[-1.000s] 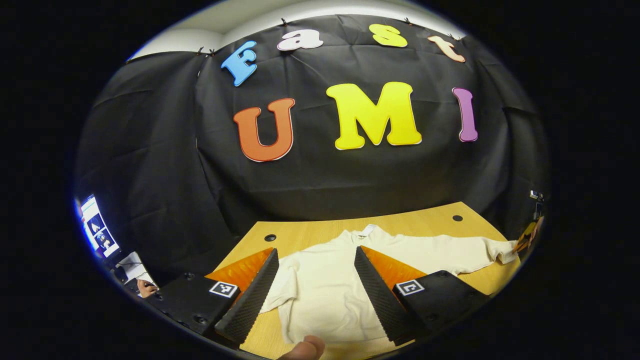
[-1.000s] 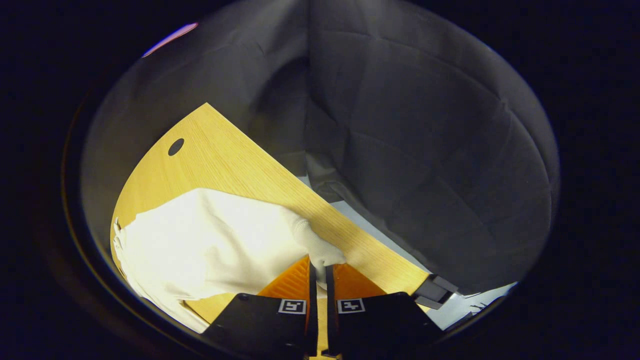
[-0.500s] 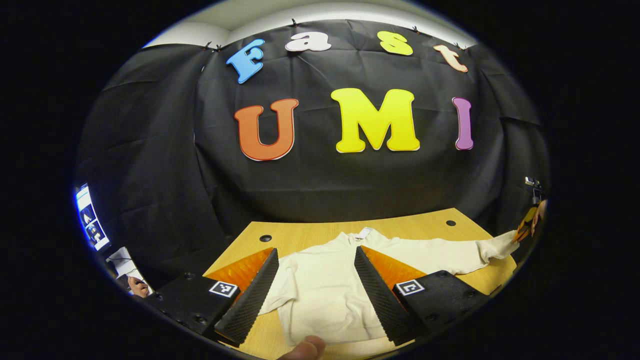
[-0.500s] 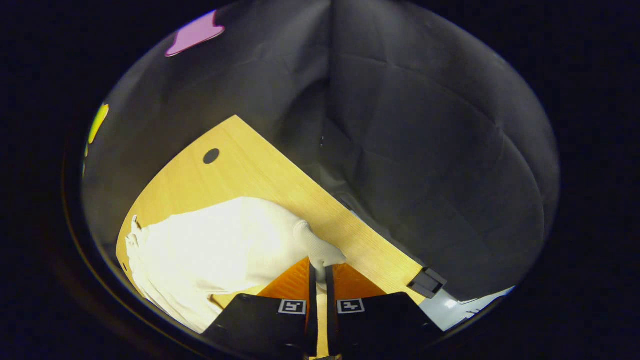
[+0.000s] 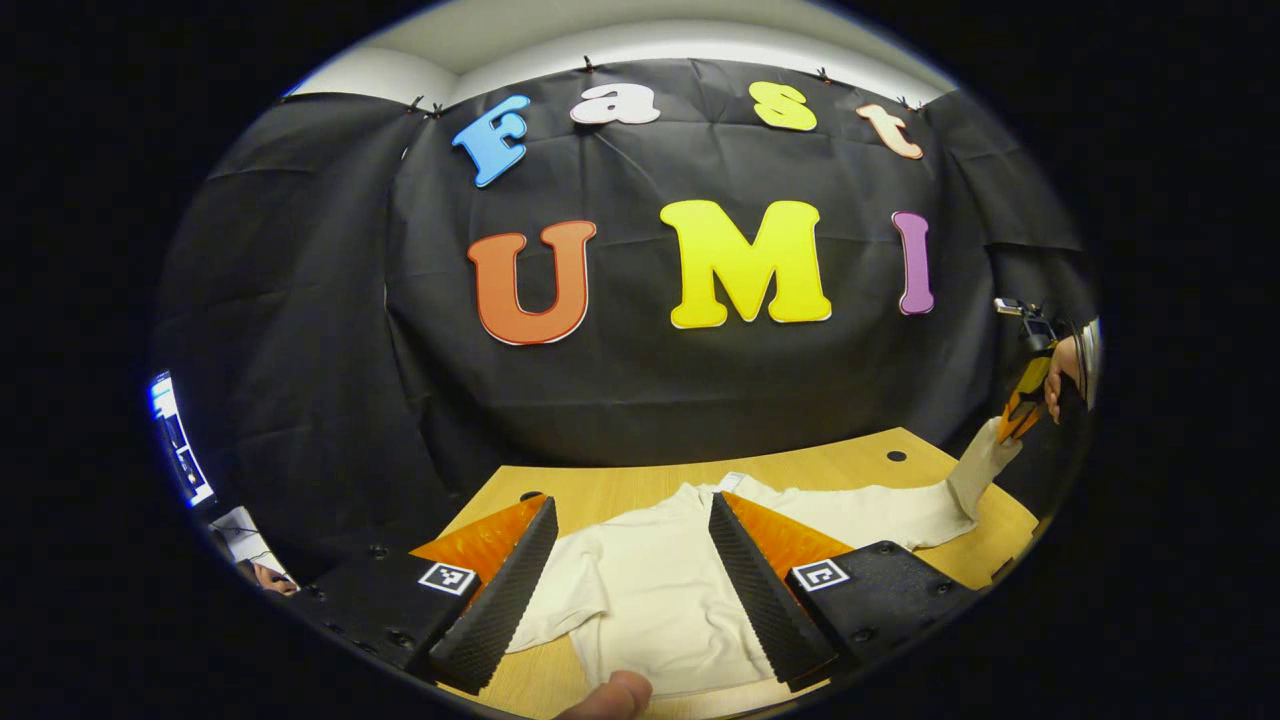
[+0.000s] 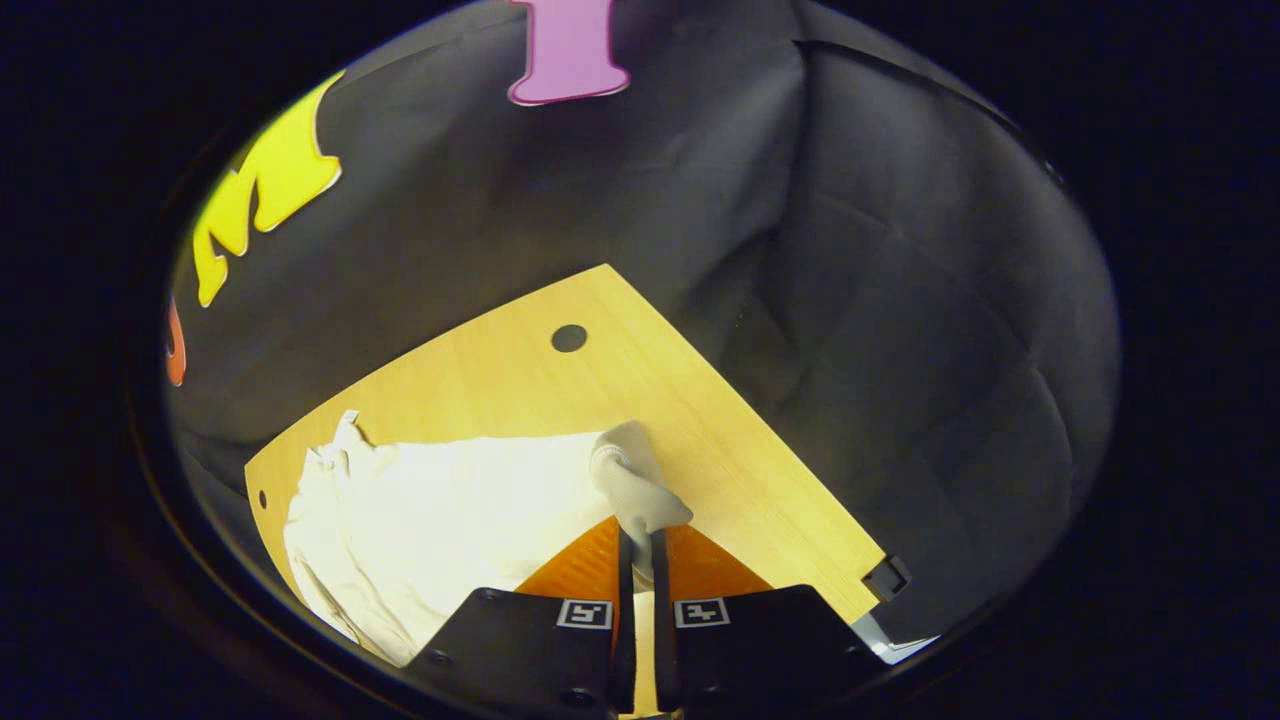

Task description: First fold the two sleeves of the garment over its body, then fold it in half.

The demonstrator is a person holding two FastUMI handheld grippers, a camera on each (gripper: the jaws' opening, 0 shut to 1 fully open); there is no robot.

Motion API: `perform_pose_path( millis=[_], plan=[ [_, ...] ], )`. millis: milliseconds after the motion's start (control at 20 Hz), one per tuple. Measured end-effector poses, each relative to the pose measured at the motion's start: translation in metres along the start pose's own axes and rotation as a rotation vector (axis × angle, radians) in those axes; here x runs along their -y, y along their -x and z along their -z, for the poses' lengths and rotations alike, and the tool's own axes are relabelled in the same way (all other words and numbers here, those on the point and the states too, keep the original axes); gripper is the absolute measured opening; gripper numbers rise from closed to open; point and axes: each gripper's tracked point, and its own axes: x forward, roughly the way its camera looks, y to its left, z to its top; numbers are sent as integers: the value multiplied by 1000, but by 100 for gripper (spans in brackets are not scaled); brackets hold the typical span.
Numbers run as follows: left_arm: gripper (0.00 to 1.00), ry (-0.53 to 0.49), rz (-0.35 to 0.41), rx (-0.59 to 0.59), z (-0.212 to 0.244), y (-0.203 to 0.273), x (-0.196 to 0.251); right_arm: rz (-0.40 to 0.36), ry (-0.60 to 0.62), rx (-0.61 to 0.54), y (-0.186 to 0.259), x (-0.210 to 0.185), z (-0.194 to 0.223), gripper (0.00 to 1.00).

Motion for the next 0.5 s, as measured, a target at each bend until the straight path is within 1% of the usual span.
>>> perform_pose_path(
  millis=[100,150,300,450,500],
  plan=[
    [98,7,-7,-6,3,0,-10,-27,22,4,6,-34,-1,7],
    [98,8,-28,-6,5,2,-19,-49,33,11,9,-53,-2,7],
    [99,39,-45,-9,6,2,-38,-101,91,22,19,-110,-4,8],
    [98,51,-65,0,4,3,-55,-132,147,29,28,-168,4,8],
    [98,58,-73,2,6,5,-61,-147,165,21,31,-189,10,6]
  ],
)
